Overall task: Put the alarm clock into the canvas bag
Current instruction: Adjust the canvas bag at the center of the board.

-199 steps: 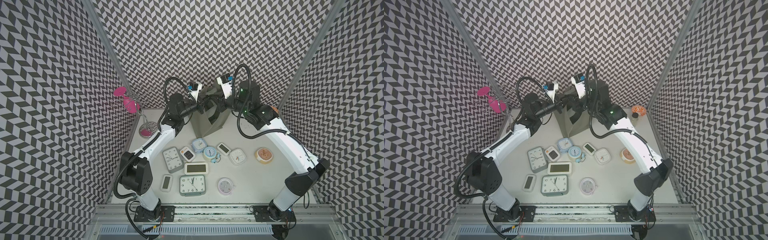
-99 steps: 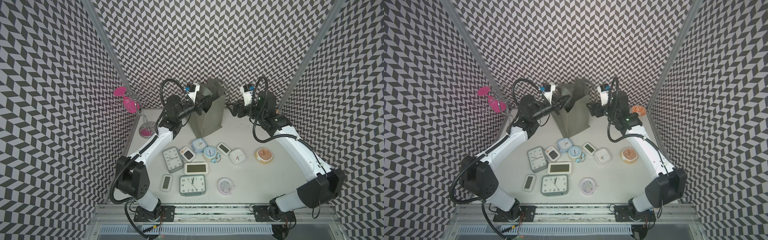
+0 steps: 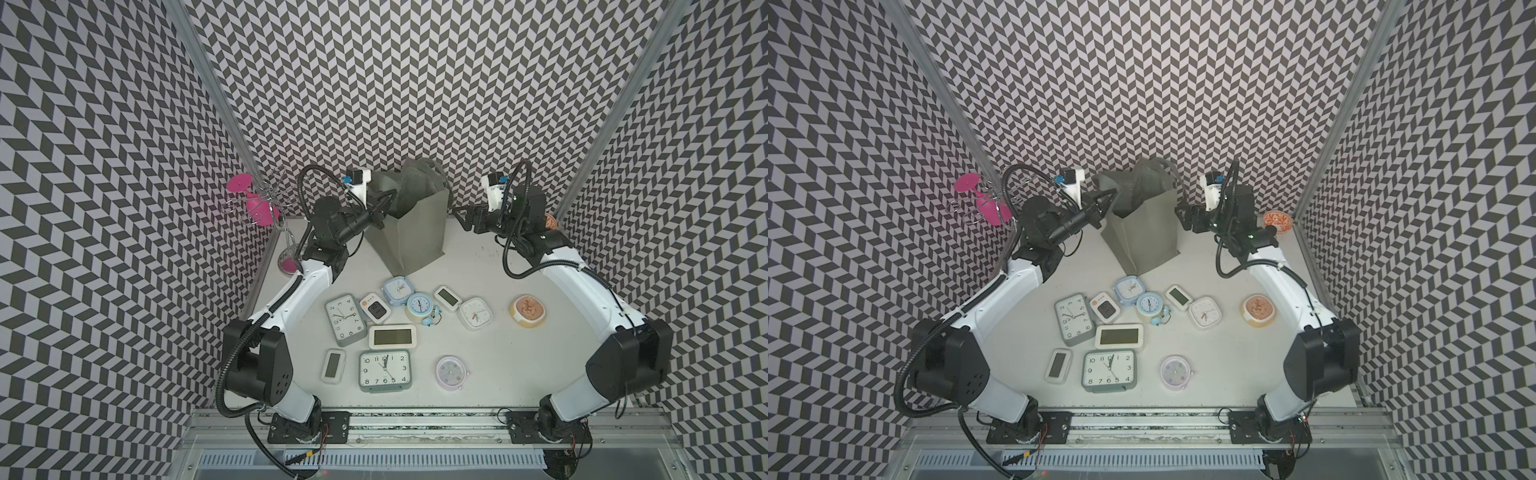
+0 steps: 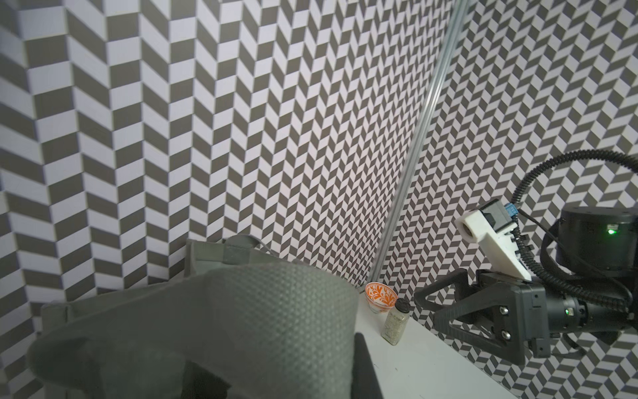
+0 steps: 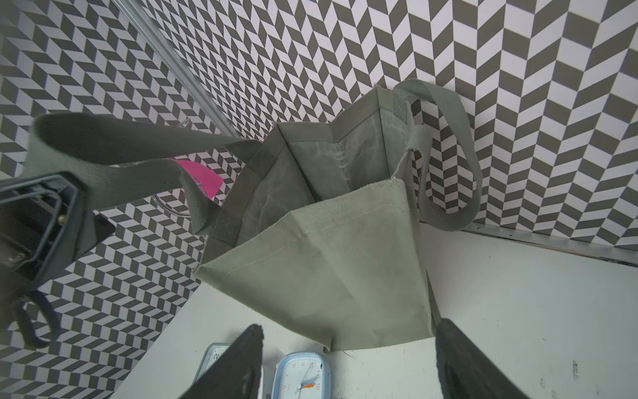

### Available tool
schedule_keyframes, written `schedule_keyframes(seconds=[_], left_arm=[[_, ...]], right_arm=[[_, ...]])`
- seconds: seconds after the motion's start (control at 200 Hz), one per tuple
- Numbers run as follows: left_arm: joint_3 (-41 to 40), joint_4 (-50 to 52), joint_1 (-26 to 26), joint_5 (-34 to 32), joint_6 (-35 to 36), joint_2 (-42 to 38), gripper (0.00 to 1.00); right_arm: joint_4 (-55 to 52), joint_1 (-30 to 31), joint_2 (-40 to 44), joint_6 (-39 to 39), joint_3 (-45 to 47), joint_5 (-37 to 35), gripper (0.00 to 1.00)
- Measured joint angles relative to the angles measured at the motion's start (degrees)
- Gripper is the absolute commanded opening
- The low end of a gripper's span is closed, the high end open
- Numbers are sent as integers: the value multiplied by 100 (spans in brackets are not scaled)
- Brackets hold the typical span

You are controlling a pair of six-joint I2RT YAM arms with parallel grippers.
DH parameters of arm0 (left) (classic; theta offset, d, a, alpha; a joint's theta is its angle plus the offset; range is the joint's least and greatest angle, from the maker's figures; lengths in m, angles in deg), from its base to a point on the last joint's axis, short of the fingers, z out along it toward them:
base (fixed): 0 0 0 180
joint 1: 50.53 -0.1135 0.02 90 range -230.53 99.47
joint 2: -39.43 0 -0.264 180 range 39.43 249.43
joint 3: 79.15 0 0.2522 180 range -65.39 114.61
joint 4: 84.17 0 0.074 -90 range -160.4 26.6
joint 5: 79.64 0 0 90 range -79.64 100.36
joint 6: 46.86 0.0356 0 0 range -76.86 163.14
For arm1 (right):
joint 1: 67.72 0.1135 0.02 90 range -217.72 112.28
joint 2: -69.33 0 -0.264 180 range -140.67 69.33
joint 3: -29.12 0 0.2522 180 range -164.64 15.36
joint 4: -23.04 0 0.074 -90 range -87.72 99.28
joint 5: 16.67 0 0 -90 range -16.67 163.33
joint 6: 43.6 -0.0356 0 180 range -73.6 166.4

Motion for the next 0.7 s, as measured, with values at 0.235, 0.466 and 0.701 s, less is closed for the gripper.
schedule_keyframes(seconds=[0.235,0.466,0.701], left_arm=[[-859,-835,-645,273,-837,-181,0],[-1674,-1687,-1075,706,-1464,-181,0],[-2284,-2033,-1235,916,-1635,-184,46]], right_arm=[[59,122,-422,-162,-470,-63,80],[212,415,-767,-315,-752,-334,80],[214,575,-968,-426,-752,-540,81]])
